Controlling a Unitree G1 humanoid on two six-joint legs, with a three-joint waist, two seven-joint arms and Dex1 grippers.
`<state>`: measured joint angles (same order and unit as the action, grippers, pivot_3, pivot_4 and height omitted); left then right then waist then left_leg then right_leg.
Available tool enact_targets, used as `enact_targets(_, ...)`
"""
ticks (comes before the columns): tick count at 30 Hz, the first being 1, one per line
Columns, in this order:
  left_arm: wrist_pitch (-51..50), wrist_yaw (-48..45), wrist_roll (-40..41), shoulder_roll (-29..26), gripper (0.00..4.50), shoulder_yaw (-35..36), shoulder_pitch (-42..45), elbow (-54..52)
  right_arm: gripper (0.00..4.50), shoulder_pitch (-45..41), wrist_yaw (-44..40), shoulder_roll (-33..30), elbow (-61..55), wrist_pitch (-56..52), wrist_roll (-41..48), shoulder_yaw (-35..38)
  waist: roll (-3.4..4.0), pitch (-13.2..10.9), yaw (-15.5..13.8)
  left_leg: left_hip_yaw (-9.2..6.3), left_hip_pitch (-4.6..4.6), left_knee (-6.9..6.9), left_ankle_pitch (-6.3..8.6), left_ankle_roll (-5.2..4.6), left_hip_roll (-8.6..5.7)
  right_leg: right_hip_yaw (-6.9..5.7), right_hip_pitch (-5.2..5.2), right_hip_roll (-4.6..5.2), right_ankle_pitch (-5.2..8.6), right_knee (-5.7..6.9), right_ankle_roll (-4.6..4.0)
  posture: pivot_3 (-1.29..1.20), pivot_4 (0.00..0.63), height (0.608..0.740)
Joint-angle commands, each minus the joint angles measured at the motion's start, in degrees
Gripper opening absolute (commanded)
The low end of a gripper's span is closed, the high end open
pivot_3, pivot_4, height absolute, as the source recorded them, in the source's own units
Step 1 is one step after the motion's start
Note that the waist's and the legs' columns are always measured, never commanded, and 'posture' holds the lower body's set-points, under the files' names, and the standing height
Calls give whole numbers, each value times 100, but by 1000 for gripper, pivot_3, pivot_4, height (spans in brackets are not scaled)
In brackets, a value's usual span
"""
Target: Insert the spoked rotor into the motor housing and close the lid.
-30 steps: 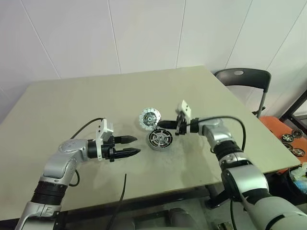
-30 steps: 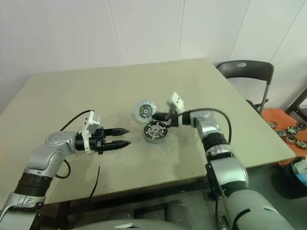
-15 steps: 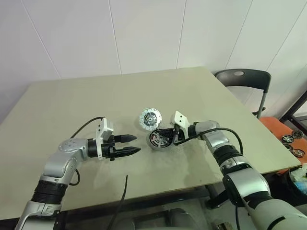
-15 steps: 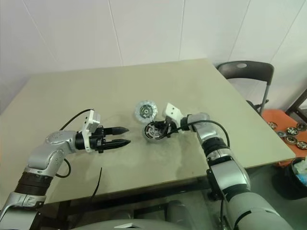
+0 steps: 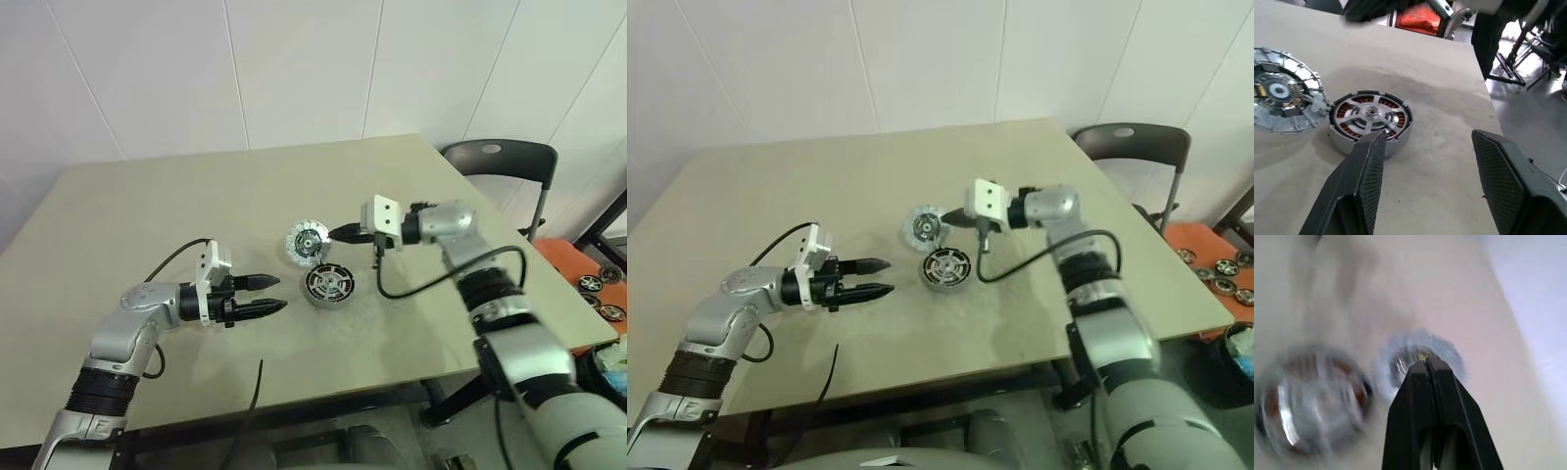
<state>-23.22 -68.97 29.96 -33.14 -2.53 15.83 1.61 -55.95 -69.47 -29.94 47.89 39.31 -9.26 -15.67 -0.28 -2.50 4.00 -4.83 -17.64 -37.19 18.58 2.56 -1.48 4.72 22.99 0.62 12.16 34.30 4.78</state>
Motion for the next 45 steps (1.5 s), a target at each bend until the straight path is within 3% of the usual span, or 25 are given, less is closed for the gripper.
enact_targets(1, 173, -19, -6, 64, 2988, 79, 134, -14, 0, -568, -53, -328, 563, 1755, -623, -504, -4, -2, 16, 3, 0, 1, 0, 0, 0, 2, 0, 0, 6, -1, -10, 0, 0, 740)
enact_targets(10, 316, 188, -59, 372, 2988, 59, 62, -46, 0, -1823, -300, -476, 1538, 3561, -1611, -1685, -2, -6, 74, 5, 8, 2, 0, -1, 4, 10, 5, -1, 3, 14, -15, 0, 0, 740)
enact_targets(14, 400, 395, -71, 512, 2988, 119, 14, -103, 0, -2193, 1091, -503, 1412, 3685, -3246, -2227, -2, -6, 14, 4, 7, 1, 0, -1, 2, 10, 6, 0, 5, 15, -18, 0, 0, 740)
enact_targets(20, 433, 504, -50, 520, 2988, 178, -78, -194, 0, -2429, 2133, -378, 1451, 3735, -3947, -2574, 0, -7, 10, 8, 1, 4, 0, 0, 1, 15, 20, 0, 5, 24, -20, 0, 0, 740)
enact_targets(33, 482, 610, -19, 558, 2988, 158, -118, -226, 0, -2387, 2312, -52, 1749, 4283, -3590, -2815, 0, -7, 12, 5, 4, 1, 0, 0, 0, 13, 19, -1, 5, 31, -20, 0, 0, 740)
enact_targets(36, 460, 626, -14, 571, 3022, 151, -119, -238, 601, -2403, 2140, 51, 1848, 4254, -3416, -2849, -1, -7, 16, 5, 8, 1, 0, 0, 1, 14, 19, -1, 5, 37, -20, 0, 0, 740)
enact_targets(42, 447, 639, -11, 573, 3022, 153, -108, -237, 2485, -2359, 1709, 105, 1898, 4210, -3154, -2916, -1, -7, 12, 4, 14, -5, 0, 0, 0, 12, 19, -1, 6, 59, -20, 0, 0, 740)
enact_targets(45, 432, 661, -6, 577, 3022, 146, -103, -248, 2485, -2302, 1484, 136, 1944, 4138, -2995, -2921, -1, -7, 14, 4, 17, -6, 0, 0, 0, 12, 20, -3, 7, 66, -21, 0, 0, 740)
